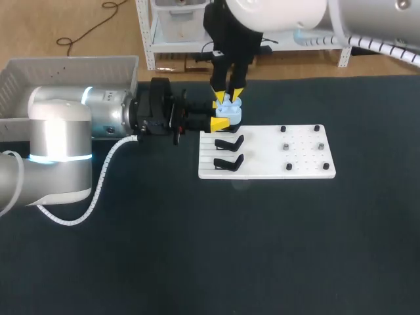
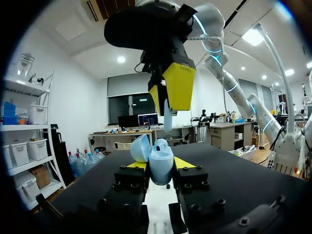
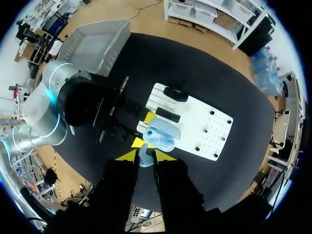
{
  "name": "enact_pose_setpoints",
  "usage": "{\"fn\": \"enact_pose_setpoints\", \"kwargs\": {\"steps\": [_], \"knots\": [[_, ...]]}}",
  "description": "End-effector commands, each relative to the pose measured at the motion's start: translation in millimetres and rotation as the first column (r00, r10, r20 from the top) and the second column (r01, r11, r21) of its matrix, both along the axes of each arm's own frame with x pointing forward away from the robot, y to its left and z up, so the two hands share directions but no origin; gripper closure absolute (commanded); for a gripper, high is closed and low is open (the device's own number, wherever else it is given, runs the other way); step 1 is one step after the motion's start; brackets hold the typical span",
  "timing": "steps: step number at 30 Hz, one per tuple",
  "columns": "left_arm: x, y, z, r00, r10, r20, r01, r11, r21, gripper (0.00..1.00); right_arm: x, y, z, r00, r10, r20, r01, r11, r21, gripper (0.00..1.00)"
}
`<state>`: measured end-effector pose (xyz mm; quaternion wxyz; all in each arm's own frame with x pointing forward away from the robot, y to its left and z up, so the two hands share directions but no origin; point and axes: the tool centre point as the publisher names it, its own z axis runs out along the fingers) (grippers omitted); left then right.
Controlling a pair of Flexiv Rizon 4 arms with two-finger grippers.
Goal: Pick up each earbud case from the left stands, insert the matching earbuds, close the lid, and place the case in the box.
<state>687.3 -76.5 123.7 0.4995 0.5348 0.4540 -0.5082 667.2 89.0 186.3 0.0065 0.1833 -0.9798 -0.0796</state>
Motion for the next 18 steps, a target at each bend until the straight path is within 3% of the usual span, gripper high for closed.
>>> {"fn": "enact_pose_setpoints", "kwargs": {"steps": [1,18], "knots": [[-0.8,0,-0.3,1.000,0.003,0.002,-0.003,1.000,0.000,1.00,1.7,0,-3,1.000,0.009,-0.007,-0.009,1.000,0.009,1.00],[-0.8,0,-0.3,1.000,0.003,0.002,-0.003,1.000,0.000,1.00,3.4,2,-15,1.000,0.018,-0.011,-0.018,1.000,-0.025,1.00]]}}
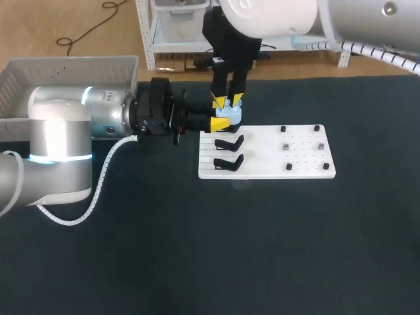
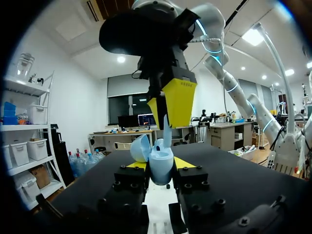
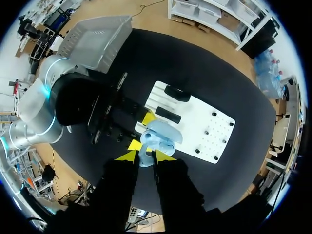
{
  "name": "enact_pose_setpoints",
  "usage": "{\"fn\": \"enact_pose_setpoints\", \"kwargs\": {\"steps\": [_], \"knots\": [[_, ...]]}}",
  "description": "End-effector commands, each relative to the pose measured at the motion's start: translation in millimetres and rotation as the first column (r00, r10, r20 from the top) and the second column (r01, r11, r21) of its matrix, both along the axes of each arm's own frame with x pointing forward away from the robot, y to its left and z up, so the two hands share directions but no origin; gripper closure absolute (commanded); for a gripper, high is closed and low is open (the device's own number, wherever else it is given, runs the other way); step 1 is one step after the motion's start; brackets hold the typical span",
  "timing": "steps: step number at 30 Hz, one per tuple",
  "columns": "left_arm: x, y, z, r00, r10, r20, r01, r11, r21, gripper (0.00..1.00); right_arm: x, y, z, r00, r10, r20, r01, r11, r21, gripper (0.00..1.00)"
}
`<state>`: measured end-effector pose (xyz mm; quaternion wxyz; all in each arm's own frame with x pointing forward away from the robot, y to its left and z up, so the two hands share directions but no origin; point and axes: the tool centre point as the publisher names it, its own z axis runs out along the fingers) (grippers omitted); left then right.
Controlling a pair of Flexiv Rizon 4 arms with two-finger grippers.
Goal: Pick up each earbud case from the left stands, insert the matching earbuds, close the lid, and place the case in the box.
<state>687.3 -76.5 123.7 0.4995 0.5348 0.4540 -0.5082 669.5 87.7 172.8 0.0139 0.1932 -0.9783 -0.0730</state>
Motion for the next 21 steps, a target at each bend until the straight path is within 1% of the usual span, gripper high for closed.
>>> {"fn": "enact_pose_setpoints", "kwargs": {"steps": [1,21], "knots": [[-0.8,0.1,-0.3,1.000,0.003,0.002,-0.003,1.000,0.000,1.00,1.5,2.9,-2.5,1.000,-0.004,-0.001,0.004,1.000,-0.011,1.00],[-0.8,0.1,-0.3,1.000,0.003,0.002,-0.003,1.000,0.000,1.00,1.3,2.6,-6.8,1.000,-0.011,-0.016,0.011,1.000,-0.025,1.00]]}}
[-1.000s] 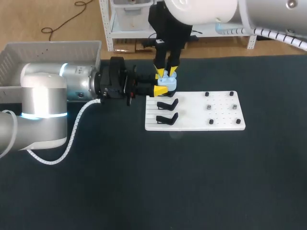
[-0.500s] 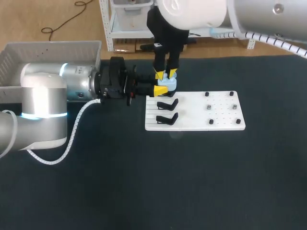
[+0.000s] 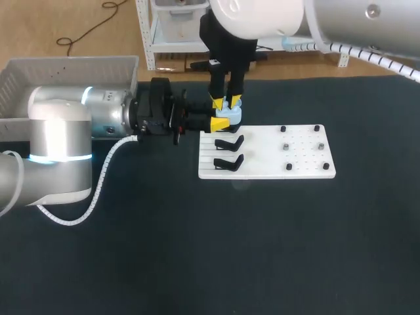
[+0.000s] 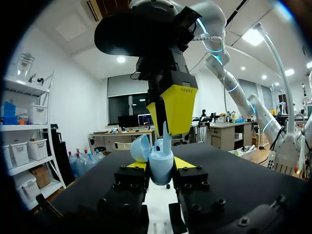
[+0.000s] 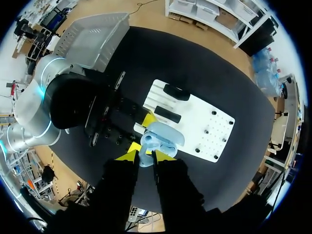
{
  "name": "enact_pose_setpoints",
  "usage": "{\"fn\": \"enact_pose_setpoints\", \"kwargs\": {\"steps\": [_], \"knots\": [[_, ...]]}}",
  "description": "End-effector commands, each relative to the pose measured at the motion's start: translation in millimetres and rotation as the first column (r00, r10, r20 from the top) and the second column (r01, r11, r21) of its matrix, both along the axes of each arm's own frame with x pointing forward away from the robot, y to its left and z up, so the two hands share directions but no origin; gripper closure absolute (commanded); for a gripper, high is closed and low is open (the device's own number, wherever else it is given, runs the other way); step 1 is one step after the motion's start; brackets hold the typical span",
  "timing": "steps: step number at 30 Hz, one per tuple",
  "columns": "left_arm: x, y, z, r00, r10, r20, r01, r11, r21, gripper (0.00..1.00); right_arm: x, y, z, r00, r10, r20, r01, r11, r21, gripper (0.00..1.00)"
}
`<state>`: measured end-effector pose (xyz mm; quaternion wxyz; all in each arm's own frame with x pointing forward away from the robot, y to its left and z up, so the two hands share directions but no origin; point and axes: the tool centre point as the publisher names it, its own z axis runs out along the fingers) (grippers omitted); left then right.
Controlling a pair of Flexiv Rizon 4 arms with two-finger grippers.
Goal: Pick up each earbud case from the left stands, insert the matching earbuds, close the lid, and place the case in the box.
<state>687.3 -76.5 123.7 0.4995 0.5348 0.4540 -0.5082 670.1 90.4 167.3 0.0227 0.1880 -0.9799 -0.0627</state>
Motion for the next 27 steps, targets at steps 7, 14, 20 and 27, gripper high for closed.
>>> {"fn": "enact_pose_setpoints", "kwargs": {"steps": [7,14,20,27], "knots": [[-0.8,0,-0.3,1.000,0.003,0.002,-0.003,1.000,0.000,1.00,3.4,-1,-4,1.000,-0.007,-0.009,0.006,1.000,-0.005,1.00],[-0.8,0,-0.3,1.000,0.003,0.002,-0.003,1.000,0.000,1.00,6.6,-1,-4,1.000,-0.005,-0.012,0.005,1.000,-0.011,1.00],[-0.8,0,-0.3,1.000,0.003,0.002,-0.003,1.000,0.000,1.00,8.9,1,-5,1.000,-0.002,-0.014,0.001,1.000,-0.016,1.00],[-0.8,0,-0.3,1.000,0.003,0.002,-0.003,1.000,0.000,1.00,11.4,2,-6,1.000,0.000,-0.018,-0.001,1.000,-0.024,1.00]]}}
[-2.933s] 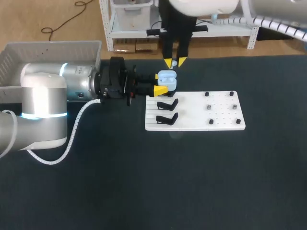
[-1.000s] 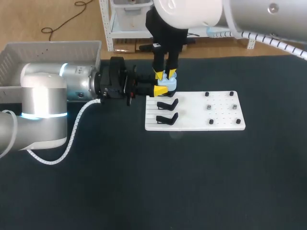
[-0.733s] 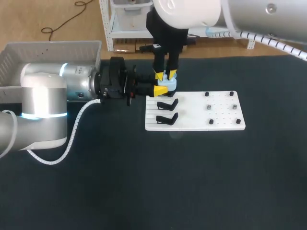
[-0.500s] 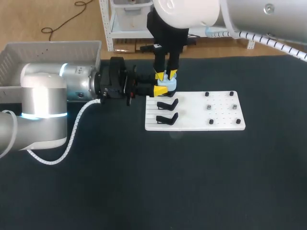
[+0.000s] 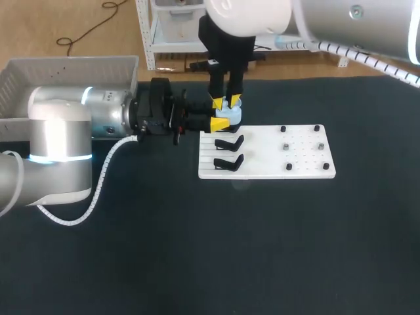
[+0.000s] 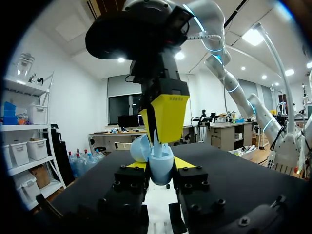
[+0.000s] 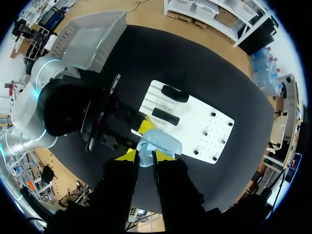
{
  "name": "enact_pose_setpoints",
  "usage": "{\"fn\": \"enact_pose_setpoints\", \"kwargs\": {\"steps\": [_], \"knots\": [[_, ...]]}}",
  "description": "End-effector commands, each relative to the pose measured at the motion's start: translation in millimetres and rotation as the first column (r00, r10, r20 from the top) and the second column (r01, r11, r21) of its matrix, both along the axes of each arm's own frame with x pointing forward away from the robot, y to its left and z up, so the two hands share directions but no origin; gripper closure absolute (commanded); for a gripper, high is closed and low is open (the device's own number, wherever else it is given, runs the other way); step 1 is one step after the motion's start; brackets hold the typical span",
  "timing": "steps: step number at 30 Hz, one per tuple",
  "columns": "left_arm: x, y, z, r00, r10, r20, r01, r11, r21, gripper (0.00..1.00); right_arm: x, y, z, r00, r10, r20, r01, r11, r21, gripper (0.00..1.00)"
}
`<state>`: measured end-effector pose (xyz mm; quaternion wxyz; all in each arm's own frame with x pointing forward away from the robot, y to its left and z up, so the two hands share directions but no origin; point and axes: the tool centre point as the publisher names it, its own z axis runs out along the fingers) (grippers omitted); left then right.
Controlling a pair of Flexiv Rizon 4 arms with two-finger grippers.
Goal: Pick up each earbud case from the left stands, insert the matching earbuds, close the lid, and place the case in the box.
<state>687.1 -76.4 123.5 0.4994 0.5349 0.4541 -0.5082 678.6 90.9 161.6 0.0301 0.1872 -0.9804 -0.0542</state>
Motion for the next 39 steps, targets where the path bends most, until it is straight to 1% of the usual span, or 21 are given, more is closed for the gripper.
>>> {"fn": "enact_pose_setpoints", "kwargs": {"steps": [1,11,12,13,14,15,16,17,18,19,27,30,33,34,36,37,39], "knots": [[-0.6,0,-0.1,1.000,0.003,0.002,-0.003,1.000,0.000,1.00,3.1,2,0,1.000,0.001,-0.008,-0.001,1.000,-0.006,1.00],[-0.6,0,-0.1,1.000,0.003,0.002,-0.003,1.000,0.000,1.00,5.6,3,-5,1.000,0.002,-0.028,-0.002,1.000,-0.029,1.00],[-0.6,0,-0.1,1.000,0.003,0.002,-0.003,1.000,0.000,1.00,5.6,3,-5,1.000,0.002,-0.029,-0.003,1.000,-0.031,0.87],[-0.6,0,-0.1,1.000,0.003,0.002,-0.003,1.000,0.000,1.00,5.6,3,-6,1.000,0.002,-0.030,-0.003,0.999,-0.033,0.70],[-0.6,0,-0.1,1.000,0.003,0.002,-0.003,1.000,0.000,1.00,5.6,3,-6,1.000,0.002,-0.031,-0.003,0.999,-0.035,0.58],[-0.6,0,-0.1,1.000,0.003,0.002,-0.003,1.000,0.000,1.00,5.3,3,-6,1.000,0.001,-0.030,-0.003,0.999,-0.037,0.50],[-0.6,0,-0.1,1.000,0.003,0.002,-0.003,1.000,0.000,1.00,4.6,4,-5,1.000,0.000,-0.028,-0.001,0.999,-0.039,0.27],[-0.6,0,-0.1,1.000,0.003,0.002,-0.003,1.000,0.000,1.00,3.6,4,-4,1.000,-0.001,-0.025,0.000,0.999,-0.042,0.14],[-0.6,0,-0.1,1.000,0.003,0.002,-0.003,1.000,0.000,1.00,2.4,4,-3,1.000,-0.002,-0.023,0.001,0.999,-0.044,0.04],[-0.6,0,-0.1,1.000,0.003,0.002,-0.003,1.000,0.000,1.00,1.1,4,-1,1.000,-0.002,-0.020,0.001,0.999,-0.047,0.00],[-0.6,0,-0.1,1.000,0.003,0.002,-0.003,1.000,0.000,1.00,-11.0,-2,13,1.000,-0.015,0.011,0.016,0.999,-0.048,0.00],[-0.6,0,-0.1,1.000,0.003,0.002,-0.003,1.000,0.000,1.00,-9.9,-9,18,0.998,-0.046,0.029,0.047,0.998,-0.035,0.00],[-0.6,0,-0.1,1.000,0.003,0.002,-0.003,1.000,0.000,1.00,-1.9,-23,23,0.991,-0.125,0.047,0.125,0.992,0.002,0.00],[-0.6,0,-0.1,1.000,0.003,0.002,-0.003,1.000,0.000,1.00,0.9,-28,24,0.983,-0.171,0.063,0.170,0.985,0.018,0.00],[-0.6,0,-0.1,1.000,0.003,0.002,-0.003,1.000,0.000,1.00,7.5,-37,26,0.971,-0.227,0.080,0.224,0.973,0.053,0.00],[-0.6,0,-0.1,1.000,0.003,0.002,-0.003,1.000,0.000,1.00,12.1,-42,25,0.957,-0.276,0.090,0.271,0.960,0.066,0.00],[-0.6,0,-0.1,1.000,0.003,0.002,-0.003,1.000,0.000,1.00,21.4,-51,22,0.938,-0.332,0.103,0.326,0.943,0.072,0.00]]}}
